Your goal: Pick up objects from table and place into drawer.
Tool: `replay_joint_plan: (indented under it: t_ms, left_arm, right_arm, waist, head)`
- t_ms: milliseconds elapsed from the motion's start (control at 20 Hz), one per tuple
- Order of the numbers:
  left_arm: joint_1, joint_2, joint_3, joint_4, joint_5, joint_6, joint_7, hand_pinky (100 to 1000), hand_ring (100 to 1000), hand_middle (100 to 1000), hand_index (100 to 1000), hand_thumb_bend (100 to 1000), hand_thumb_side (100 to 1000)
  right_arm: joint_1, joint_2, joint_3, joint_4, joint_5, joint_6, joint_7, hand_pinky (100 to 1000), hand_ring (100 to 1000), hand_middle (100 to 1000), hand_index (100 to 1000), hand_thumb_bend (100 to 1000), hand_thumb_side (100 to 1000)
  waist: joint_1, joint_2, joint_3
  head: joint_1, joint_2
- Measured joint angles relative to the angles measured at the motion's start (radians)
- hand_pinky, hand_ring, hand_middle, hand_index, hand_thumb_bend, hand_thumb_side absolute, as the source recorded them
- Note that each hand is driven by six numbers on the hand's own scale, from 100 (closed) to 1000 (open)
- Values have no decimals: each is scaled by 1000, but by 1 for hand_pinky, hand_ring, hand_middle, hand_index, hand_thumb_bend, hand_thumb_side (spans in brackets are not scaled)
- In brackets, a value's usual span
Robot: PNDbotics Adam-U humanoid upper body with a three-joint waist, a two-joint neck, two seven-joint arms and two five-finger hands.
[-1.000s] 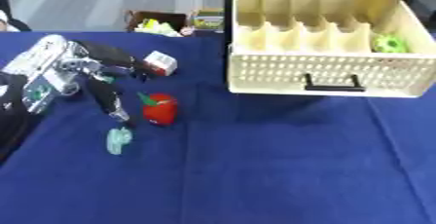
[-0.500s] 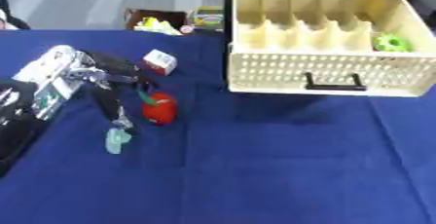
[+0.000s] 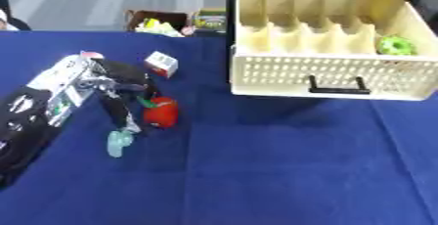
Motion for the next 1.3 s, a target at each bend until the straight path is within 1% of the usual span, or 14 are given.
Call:
replay_joint_plan:
  t_ms: [100,150,200,250,300,350,400,500,650,700,750,800,1300]
  left_arm:
    - [1,-1,0,2,10,4,9,232,484,500,736,379,483]
    - [1,-1,0,2,16,7,13,216,471,483,694,339,474]
    - [2,-2,0,2,20,10,18,210,465,472,676,317,467]
    - [2,-3,0,2,25,13,22,197,453,454,643,272,453]
    - [2,-3,0,0,30,17,27,194,451,449,628,260,452]
    - [3,-3,0,-2,36,21,31,185,441,436,601,209,451]
    - [3,-3,0,-3,42,25,34,182,438,431,597,192,445]
    - [3,-3,0,-9,52,36,40,164,422,409,572,100,379]
    - [3,1,1,-23,72,61,46,159,424,412,581,100,373]
    - [3,3,2,-29,80,69,47,159,424,414,584,100,350]
    - [3,3,4,-35,88,77,45,158,425,418,591,100,288]
    - [3,6,6,-41,95,85,43,156,424,413,587,100,250]
    - [10,59,29,-129,176,162,13,130,400,388,554,100,245]
  right_arm:
    - [0,4,0,0,0,1,-1,100,193,100,853,503,1000]
    - [0,6,0,0,-1,3,-2,100,193,100,853,503,1000]
    - [0,6,0,0,-1,4,-3,100,193,100,853,503,1000]
    - [0,6,0,0,-1,6,-4,100,193,100,854,502,1000]
    - [0,7,0,0,-1,8,-4,100,193,100,854,502,1000]
    - [0,8,0,0,-1,10,-4,100,193,100,854,502,1000]
    - [0,9,0,0,-1,13,-4,100,193,100,854,502,1000]
    - [0,14,0,0,-1,15,-2,100,193,100,854,501,1000]
    - [0,15,0,0,-1,20,-2,100,193,100,854,501,1000]
    - [0,15,0,0,-1,21,-3,100,193,100,854,501,1000]
    - [0,15,0,0,-1,22,-3,100,193,100,854,501,1000]
    - [0,15,0,0,-1,23,-3,100,193,100,854,500,1000]
    - [10,15,-3,0,0,32,-7,100,189,100,854,500,1000]
  waist:
    - [0,0,0]
    - [0,0,0]
    - [0,0,0]
    - [0,0,0]
    - [0,0,0]
    - [-1,0,0]
    - [-1,0,0]
    - [-1,0,3]
    - [-1,-1,4]
    - [-1,-2,5]
    - [-1,-3,5]
    - [-1,-5,5]
    - [-1,-21,18]
  head:
    - [1,0]
    - [1,0]
    - [1,0]
    - [2,0]
    - [2,0]
    - [2,0]
    - [2,0]
    - [2,0]
    - [2,0]
    - [2,0]
    - [2,0]
    - [2,0]
    - [-6,2]
